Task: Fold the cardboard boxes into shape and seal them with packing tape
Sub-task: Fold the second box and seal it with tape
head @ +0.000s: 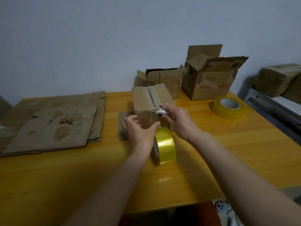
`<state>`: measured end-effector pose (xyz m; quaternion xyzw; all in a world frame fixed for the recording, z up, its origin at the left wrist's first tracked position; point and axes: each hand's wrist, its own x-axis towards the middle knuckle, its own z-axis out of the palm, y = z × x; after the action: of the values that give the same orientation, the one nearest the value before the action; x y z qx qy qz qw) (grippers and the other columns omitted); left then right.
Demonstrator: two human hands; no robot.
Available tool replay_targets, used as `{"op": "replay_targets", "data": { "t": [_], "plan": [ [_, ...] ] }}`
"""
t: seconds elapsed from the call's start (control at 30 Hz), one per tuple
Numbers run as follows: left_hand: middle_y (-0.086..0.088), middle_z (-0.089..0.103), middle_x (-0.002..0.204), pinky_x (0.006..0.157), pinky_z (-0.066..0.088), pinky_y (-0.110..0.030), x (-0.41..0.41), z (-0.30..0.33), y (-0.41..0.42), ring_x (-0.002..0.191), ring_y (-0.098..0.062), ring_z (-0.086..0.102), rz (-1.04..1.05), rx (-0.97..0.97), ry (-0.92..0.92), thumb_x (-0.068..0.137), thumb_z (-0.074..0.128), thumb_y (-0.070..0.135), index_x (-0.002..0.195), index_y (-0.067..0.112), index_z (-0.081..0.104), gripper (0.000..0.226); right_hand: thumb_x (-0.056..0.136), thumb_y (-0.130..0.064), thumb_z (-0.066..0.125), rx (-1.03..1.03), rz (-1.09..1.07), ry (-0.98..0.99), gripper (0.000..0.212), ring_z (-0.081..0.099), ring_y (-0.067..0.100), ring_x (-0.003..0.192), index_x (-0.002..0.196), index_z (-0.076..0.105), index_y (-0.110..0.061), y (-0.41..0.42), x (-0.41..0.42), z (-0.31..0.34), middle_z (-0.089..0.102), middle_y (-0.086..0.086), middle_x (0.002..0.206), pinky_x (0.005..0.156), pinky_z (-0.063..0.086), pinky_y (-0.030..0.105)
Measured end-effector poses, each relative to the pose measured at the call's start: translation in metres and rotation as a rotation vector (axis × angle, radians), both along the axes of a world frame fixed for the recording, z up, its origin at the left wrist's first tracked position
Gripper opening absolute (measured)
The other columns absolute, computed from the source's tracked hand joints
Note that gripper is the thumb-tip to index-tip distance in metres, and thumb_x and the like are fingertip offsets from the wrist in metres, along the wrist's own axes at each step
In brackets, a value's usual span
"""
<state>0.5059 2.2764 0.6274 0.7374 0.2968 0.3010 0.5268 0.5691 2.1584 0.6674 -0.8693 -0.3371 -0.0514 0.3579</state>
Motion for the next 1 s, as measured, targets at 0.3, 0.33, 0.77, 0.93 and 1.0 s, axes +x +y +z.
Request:
{"op": "replay_targets", "data": {
  "t": [0.3,0.33,0.77,0.93,1.0],
  "plan": [
    [0.012,0.061,0.084,0.075,0.045,-0.028,0.021,-0.004,0.014,0.083,-0.005,0.057,-0.15,-0.413,0.081,0.071,0.082,0.019,0.124,0.018,0.047,0.063,0.096,-0.011,0.051,-0.056,0.005,-0.003,0.039,0.049,0.021,0.126,0.135,0.05,-0.012,0.001,0.003,0.003,0.054,0.009,0.136,0.103,0.043,0.036],
    [0.012,0.059,0.083,0.07,0.044,-0.026,0.022,-0.004,0.015,0.081,-0.005,0.056,-0.147,-0.417,0.074,0.072,0.082,0.018,0.123,0.018,0.047,0.062,0.095,-0.011,0.051,-0.058,0.002,-0.021,0.038,0.048,0.02,0.127,0.133,0.052,-0.012,0.001,0.003,0.002,0.053,0.007,0.137,0.104,0.042,0.036],
    [-0.002,0.055,0.119,0.074,0.049,-0.026,0.027,-0.003,0.018,0.102,-0.021,0.058,-0.201,-0.42,0.056,0.077,0.075,0.009,0.129,0.023,0.046,0.061,0.094,-0.009,0.052,-0.062,-0.063,-0.242,0.014,0.05,0.017,0.091,0.105,0.059,-0.006,-0.001,-0.005,-0.004,0.052,0.007,0.103,0.075,0.039,0.026],
    [-0.001,0.051,0.115,0.074,0.045,-0.027,0.026,-0.005,0.017,0.099,-0.017,0.054,-0.182,-0.453,0.109,0.073,0.081,0.019,0.12,0.021,0.042,0.061,0.096,-0.008,0.048,-0.086,-0.069,-0.165,0.02,0.05,0.02,0.102,0.116,0.053,-0.005,-0.002,0.0,-0.004,0.052,0.009,0.115,0.083,0.043,0.031],
    [0.004,0.044,0.109,0.07,0.042,-0.022,0.025,-0.004,0.016,0.09,-0.007,0.048,-0.155,-0.443,0.078,0.072,0.081,0.019,0.125,0.023,0.035,0.07,0.097,-0.009,0.048,-0.079,-0.068,-0.15,0.023,0.05,0.018,0.103,0.12,0.051,-0.008,-0.003,0.0,-0.006,0.052,0.007,0.116,0.085,0.044,0.03]
  ]
}}
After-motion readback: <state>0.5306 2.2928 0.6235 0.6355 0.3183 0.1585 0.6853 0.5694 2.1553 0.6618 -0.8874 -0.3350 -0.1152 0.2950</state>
